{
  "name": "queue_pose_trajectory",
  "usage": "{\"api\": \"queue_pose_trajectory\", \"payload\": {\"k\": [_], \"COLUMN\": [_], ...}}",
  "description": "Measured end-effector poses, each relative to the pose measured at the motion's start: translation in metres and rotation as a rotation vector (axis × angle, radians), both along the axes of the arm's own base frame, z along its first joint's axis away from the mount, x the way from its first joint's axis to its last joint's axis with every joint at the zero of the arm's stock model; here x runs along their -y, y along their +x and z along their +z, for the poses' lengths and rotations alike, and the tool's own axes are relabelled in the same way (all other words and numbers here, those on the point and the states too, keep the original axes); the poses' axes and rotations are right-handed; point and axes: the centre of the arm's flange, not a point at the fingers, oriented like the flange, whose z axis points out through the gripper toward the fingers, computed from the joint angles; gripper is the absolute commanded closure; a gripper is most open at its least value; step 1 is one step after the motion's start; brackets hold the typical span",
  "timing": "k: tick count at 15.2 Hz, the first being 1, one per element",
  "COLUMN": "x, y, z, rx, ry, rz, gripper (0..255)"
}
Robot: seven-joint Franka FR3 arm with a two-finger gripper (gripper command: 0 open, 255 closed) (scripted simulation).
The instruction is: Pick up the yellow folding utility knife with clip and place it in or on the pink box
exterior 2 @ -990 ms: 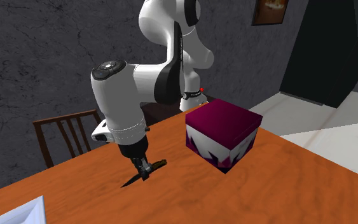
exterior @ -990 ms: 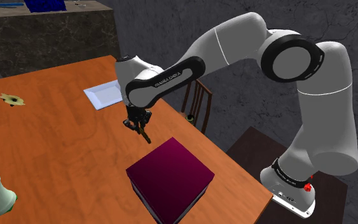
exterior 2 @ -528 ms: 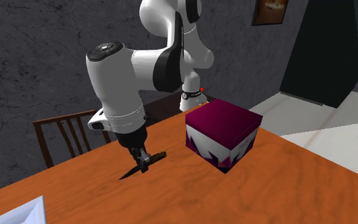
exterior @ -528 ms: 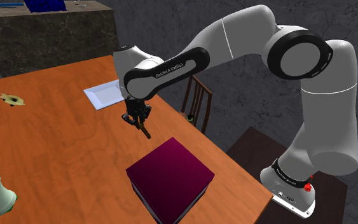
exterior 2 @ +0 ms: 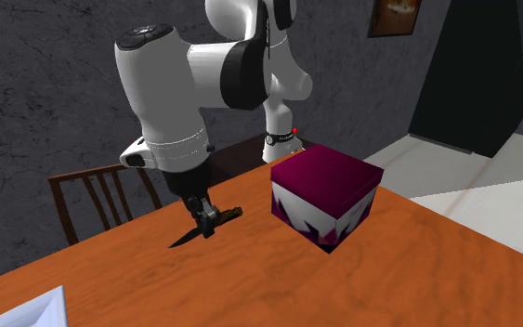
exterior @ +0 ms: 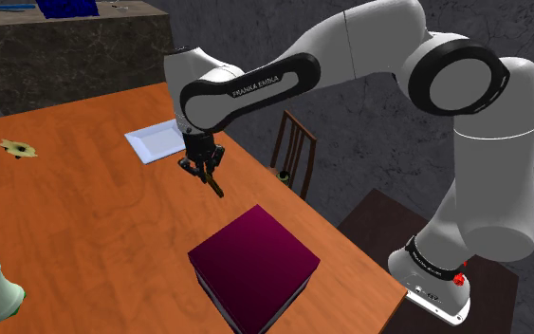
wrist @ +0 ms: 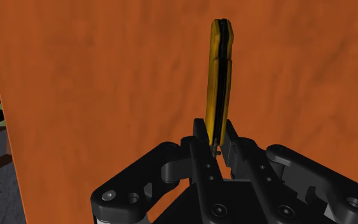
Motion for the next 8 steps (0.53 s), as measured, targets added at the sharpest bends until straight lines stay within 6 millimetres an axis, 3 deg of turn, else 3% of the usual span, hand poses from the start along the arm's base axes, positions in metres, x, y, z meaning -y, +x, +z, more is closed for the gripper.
{"api": "queue_pose_trajectory", "payload": {"k": [8], "x": [0.001], "y": [0.0], "z": [0.041], "rx": [0.0], "ry": [0.0], "rz": [0.0], "gripper": [255]}}
